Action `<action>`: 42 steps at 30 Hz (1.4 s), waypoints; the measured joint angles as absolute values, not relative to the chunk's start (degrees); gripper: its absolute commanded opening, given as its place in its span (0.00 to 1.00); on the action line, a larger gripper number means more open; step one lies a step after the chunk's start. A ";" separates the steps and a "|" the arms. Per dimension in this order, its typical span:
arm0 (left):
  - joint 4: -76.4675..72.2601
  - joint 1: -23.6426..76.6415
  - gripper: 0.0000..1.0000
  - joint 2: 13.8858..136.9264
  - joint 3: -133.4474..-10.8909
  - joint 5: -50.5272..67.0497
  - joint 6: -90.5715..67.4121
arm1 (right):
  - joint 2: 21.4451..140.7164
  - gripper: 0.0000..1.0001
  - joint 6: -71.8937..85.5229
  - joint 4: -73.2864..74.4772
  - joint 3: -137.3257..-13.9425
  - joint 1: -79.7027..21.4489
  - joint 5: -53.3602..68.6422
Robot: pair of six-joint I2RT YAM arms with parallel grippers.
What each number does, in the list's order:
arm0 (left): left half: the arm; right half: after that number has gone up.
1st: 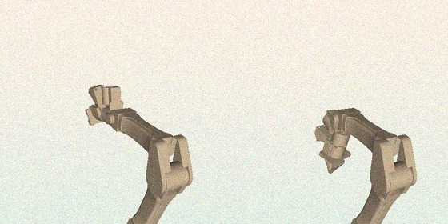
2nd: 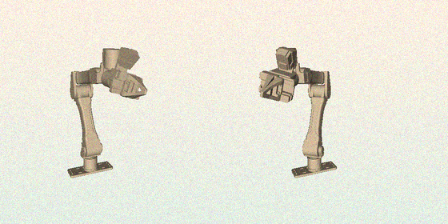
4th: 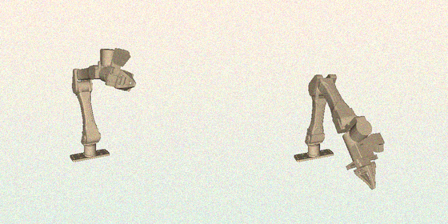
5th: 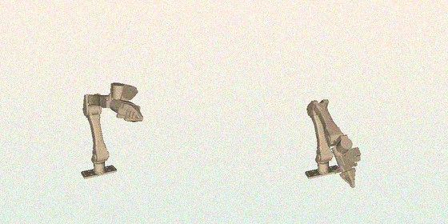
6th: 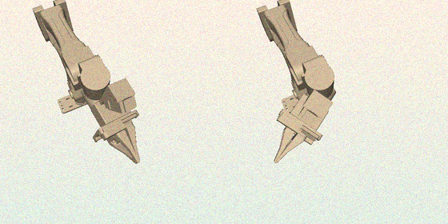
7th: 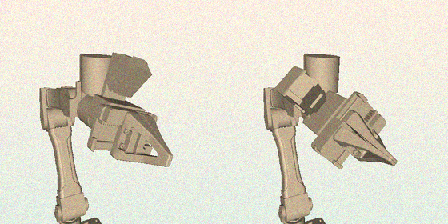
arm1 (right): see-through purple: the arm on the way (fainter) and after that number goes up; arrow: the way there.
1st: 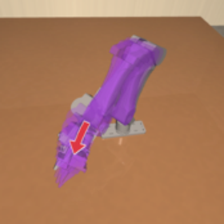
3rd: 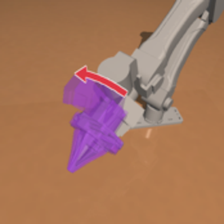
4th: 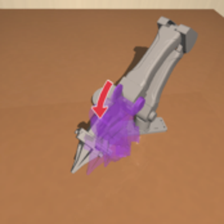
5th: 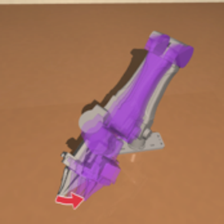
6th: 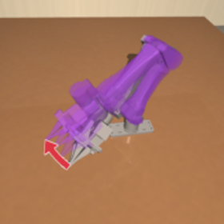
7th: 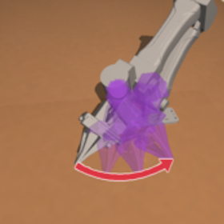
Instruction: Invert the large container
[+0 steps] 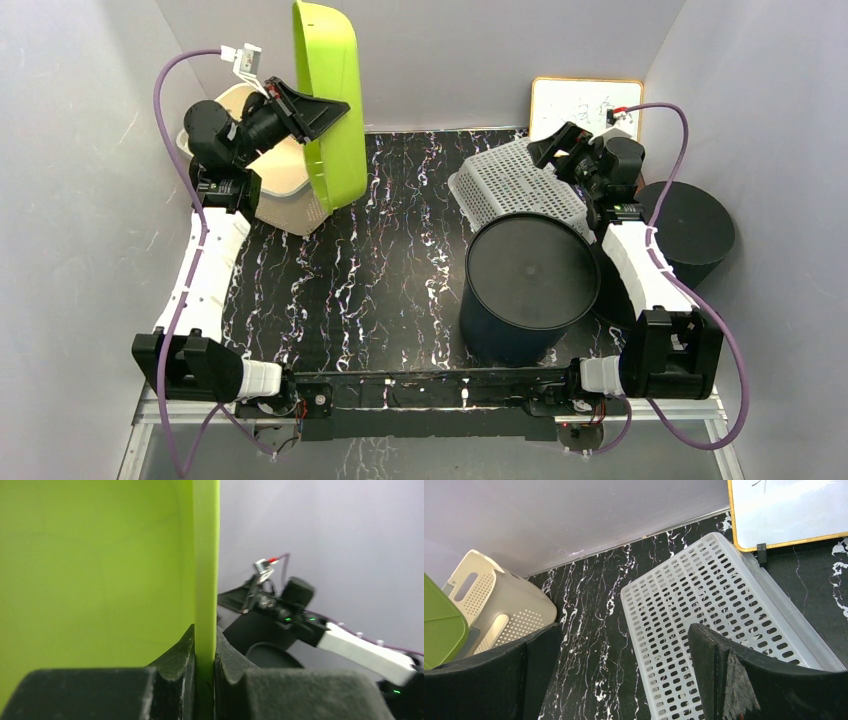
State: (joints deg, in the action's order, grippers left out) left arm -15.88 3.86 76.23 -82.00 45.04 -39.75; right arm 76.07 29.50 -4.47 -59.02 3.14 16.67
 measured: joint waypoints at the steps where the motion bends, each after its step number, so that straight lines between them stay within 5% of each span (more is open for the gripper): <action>1: -19.68 3.86 0.00 76.34 -80.88 46.76 -42.94 | 75.85 0.98 29.50 -4.38 -59.02 3.14 16.67; 14: -54.04 4.69 0.00 76.62 -76.42 56.90 -77.76 | 74.54 0.98 29.30 -2.74 -59.02 3.14 16.58; 21: -77.47 4.97 0.00 80.18 -59.42 55.44 -95.09 | 73.71 0.98 29.02 -1.32 -59.02 3.14 16.45; 40: -81.89 5.45 0.00 95.98 -39.88 51.94 -103.07 | 72.69 0.98 28.84 -1.50 -59.02 3.14 16.40; 42: -80.51 5.41 0.10 95.92 -39.77 51.88 -101.06 | 72.69 0.98 28.86 -1.54 -59.02 3.14 16.43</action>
State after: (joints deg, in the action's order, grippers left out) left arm -80.51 5.41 95.92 -39.77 51.88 -101.06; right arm 72.69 28.86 -1.54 -59.02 3.14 16.43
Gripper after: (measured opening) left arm 0.091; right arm 0.980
